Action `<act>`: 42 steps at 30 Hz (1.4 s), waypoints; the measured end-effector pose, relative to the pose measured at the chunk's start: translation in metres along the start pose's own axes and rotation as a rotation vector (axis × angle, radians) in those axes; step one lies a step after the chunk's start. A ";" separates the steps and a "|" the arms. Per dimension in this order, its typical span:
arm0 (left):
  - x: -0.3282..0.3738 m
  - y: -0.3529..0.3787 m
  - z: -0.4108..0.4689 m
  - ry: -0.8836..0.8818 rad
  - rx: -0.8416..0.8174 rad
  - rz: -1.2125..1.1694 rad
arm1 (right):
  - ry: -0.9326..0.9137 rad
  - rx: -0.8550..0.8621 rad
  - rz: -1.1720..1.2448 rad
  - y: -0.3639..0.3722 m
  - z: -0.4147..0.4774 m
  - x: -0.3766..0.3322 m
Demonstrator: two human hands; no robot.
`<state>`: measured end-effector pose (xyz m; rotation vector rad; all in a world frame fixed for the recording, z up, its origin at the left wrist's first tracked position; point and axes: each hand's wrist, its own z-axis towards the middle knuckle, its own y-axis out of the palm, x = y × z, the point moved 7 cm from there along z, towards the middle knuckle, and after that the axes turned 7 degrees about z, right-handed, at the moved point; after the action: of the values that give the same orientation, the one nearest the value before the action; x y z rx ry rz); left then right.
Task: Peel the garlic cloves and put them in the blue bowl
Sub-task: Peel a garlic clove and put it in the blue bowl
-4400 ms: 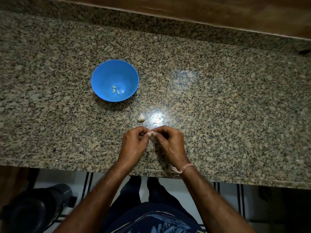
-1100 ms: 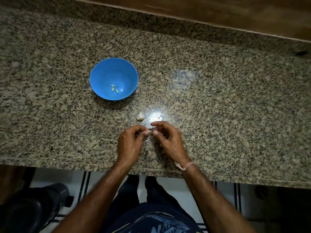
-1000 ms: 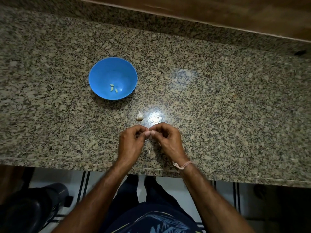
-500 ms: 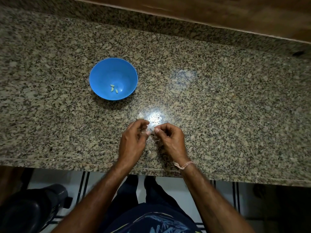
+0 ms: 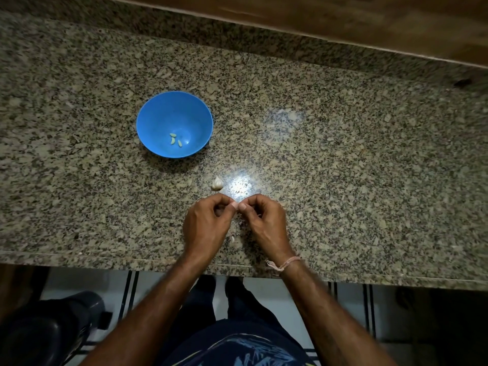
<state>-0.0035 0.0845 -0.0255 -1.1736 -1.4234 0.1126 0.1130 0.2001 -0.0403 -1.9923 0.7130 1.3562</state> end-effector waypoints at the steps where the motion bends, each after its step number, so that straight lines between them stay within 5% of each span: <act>1: 0.002 -0.002 0.000 0.017 0.027 0.043 | -0.002 0.003 -0.016 -0.001 0.000 0.000; 6: 0.000 -0.003 0.003 -0.034 0.076 0.086 | 0.055 0.030 -0.007 -0.008 0.003 0.006; 16: 0.013 0.007 -0.006 0.232 0.028 0.048 | 0.147 -0.004 0.135 -0.008 0.002 0.014; 20: 0.004 -0.005 -0.005 0.171 0.104 0.052 | 0.148 -0.024 0.141 -0.001 0.003 0.012; 24: -0.037 -0.030 0.011 -0.008 0.197 -0.002 | -0.016 -0.013 -0.126 -0.010 -0.002 0.007; 28: -0.053 -0.043 0.008 0.049 0.237 0.110 | -0.090 -0.137 -0.393 -0.004 -0.024 0.011; 35: -0.037 0.007 -0.020 0.227 -0.025 0.132 | -0.186 -0.081 -0.616 0.018 -0.041 0.018; 42: -0.017 0.022 -0.008 0.331 -0.073 0.205 | -0.180 -0.105 -0.397 0.010 0.001 -0.001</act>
<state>0.0112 0.0790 -0.0495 -1.3292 -1.0230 0.0073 0.1047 0.1944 -0.0413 -1.9301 0.1537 1.3250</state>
